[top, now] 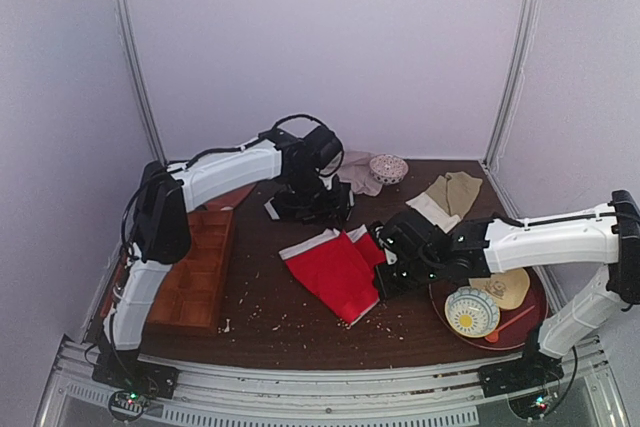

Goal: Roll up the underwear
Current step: Fold the underwear at the center of the board.

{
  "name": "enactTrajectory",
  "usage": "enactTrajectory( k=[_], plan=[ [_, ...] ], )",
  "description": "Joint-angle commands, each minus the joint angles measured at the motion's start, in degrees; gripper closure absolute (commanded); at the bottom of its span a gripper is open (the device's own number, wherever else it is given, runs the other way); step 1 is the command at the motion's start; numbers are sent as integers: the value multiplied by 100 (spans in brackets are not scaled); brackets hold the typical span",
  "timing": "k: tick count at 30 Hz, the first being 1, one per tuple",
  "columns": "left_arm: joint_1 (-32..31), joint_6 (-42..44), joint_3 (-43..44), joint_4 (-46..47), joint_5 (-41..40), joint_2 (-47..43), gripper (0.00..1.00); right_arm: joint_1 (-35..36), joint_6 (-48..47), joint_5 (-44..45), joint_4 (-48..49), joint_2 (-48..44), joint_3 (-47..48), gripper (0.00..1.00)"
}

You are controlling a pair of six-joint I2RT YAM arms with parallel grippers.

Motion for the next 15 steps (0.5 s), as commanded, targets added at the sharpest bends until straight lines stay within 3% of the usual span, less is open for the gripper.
enactTrajectory(
  k=[1, 15],
  plan=[
    [91, 113, 190, 768, 151, 201, 100, -140, 12, 174, -226, -98, -97, 100],
    [205, 68, 271, 2016, 524, 659, 100, -595, 81, 431, -282, 140, -57, 100]
  ],
)
